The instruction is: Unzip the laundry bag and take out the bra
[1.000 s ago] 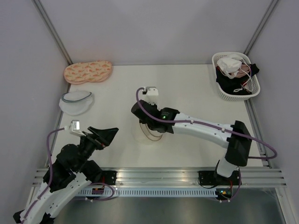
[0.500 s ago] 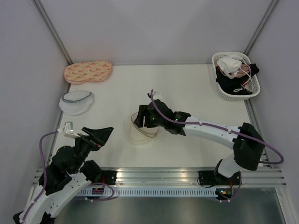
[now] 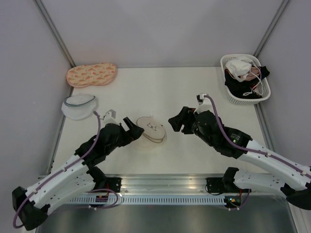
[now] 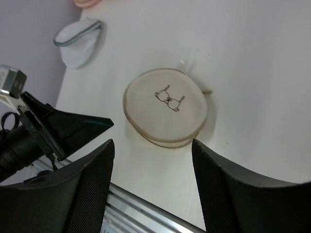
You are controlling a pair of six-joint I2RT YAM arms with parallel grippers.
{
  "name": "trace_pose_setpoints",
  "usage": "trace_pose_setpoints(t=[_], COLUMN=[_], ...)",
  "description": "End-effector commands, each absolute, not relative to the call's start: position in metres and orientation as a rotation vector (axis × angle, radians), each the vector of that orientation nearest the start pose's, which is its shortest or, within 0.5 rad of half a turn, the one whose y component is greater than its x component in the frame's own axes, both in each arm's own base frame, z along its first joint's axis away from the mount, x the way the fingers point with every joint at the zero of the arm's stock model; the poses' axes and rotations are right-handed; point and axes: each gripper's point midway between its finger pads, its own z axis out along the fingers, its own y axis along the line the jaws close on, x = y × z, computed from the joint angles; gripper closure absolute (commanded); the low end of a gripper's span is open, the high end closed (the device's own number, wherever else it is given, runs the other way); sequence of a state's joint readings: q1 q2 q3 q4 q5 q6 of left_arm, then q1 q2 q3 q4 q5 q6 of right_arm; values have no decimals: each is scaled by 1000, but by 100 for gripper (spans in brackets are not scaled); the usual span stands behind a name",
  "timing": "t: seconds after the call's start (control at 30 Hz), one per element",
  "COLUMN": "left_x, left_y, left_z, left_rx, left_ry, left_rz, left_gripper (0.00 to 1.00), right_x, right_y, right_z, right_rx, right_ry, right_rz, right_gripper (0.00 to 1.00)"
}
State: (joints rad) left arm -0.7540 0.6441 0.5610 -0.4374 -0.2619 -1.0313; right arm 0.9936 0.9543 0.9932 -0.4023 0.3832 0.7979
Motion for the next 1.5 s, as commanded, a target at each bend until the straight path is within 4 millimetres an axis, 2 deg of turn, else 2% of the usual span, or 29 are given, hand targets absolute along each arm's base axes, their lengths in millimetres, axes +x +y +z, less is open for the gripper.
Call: trace_pose_setpoints(t=[0.0,0.03,0.07,0.23,0.27,0.3,0.43,0.47,0.5,0.53,0.63,0.67,0.73,0.77,0.83,0.87,0.9,0.93,0.97,1.0,1.03,1.07,1.13,1.17,1.23,1.27,1.37,1.4,1.47], left_x=[230,237,243,263,266,269,274,274,276,275,284,291,309,323,344,357,371,379,391,400,410,421,442,450,464,469,483,487,498], left_y=[-208,-214,-218,-230,-233,-232,-233,-228,-224,-220,-209,-208,-193,-179,-165,-147,-140,-132,-112,-102,-95,-74,-63,-45,-41,-15,6,5,14], left_z=[196,182,186,157,141,134,103,95,90,84,78,84,91,97,109,113,125,120,121,121,113,110,112,96,96,80,78,74,82], left_rx=[-394,-394,-397,-408,-407,-411,-423,-438,-457,-470,-511,-521,-583,-638,-679,-719,-735,-758,-810,-831,-857,-908,-913,-951,-946,-1019,-1056,-1044,-1016], left_ry=[2073,2122,2116,2206,2246,2262,2341,2356,2363,2369,2359,2324,2271,2225,2170,2136,2099,2107,2081,2064,2075,2050,2016,2021,1999,1991,1939,1947,1904], left_rz=[-866,-820,-814,-698,-659,-642,-613,-596,-581,-565,-555,-576,-573,-564,-550,-524,-524,-495,-468,-456,-458,-451,-519,-506,-562,-542,-593,-643,-684], left_gripper=[0,1,0,1,3,6,51,70,80,98,98,98,98,98,98,98,98,98,98,98,98,98,98,98,98,98,98,98,98], right_x=[205,202,201,195,194,194,190,189,188,187,186,185,185,184,183,182,182,181,181,180,179,179,177,176,174,174,172,171,170], right_y=[232,229,227,215,213,211,203,200,197,195,190,188,188,188,188,188,188,187,186,186,184,184,183,182,180,178,173,171,168], right_z=[244,247,245,241,240,239,241,239,242,242,244,242,242,241,239,238,237,237,235,234,232,231,230,226,221,216,206,205,201], right_rx=[91,94,95,116,119,129,140,146,152,158,170,170,171,167,161,160,158,160,160,160,162,160,163,159,159,162,170,174,181], right_ry=[2098,2090,2095,2096,2097,2097,2092,2096,2085,2086,2072,2075,2076,2079,2089,2091,2092,2092,2095,2094,2099,2101,2105,2114,2123,2131,2146,2146,2150], right_rz=[682,693,690,680,678,674,678,668,676,674,674,669,668,669,671,671,671,675,668,671,665,667,673,669,661,648,619,620,610], right_gripper=[30,30,30,31,32,33,36,37,37,37,39,39,40,40,40,40,40,40,40,40,41,41,41,41,42,42,42,42,42])
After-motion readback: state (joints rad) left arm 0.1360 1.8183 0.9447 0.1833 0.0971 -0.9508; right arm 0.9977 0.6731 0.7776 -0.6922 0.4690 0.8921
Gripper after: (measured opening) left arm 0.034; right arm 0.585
